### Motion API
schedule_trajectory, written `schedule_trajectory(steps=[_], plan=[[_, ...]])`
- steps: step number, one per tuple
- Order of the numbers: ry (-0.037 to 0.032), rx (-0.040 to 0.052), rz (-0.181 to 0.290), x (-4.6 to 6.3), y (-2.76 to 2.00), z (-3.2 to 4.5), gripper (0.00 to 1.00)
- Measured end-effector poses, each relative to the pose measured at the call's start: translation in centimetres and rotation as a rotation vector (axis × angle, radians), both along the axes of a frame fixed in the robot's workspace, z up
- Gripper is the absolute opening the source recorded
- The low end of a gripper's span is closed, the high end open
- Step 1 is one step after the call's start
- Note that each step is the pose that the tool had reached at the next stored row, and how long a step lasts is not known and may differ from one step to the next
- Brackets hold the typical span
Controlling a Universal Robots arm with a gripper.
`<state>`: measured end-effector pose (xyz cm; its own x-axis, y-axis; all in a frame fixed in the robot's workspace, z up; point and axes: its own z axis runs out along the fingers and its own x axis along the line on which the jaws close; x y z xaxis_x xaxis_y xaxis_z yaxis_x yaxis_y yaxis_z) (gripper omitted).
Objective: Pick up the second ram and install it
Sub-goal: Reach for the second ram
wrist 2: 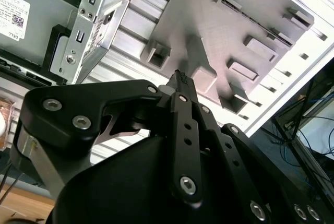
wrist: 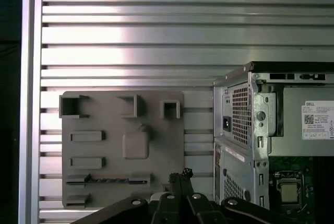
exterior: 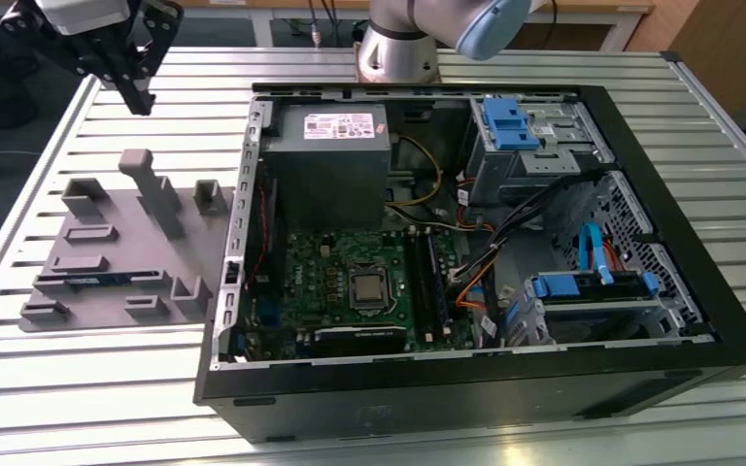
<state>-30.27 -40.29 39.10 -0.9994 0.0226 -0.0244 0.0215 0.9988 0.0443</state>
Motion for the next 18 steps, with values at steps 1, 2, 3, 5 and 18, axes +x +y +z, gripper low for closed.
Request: schedule_trajectory(steps=[1,2,3,5,18], plan=[[-0.0001,0.0001,0.000,-0.1,-0.01,-0.01,0.11],[-0.0001,0.0001,0.000,-0.2,-0.03,-0.01,0.11],[-0.0001,0.0001,0.000,-0.3,-0.07,-0.02,0.11],[-0.0001,0.0001,0.000,-0.5,-0.15,-0.03,0.11],[0.0000,0.0000,0.000,-3.0,-0.75,-0.08,0.11]])
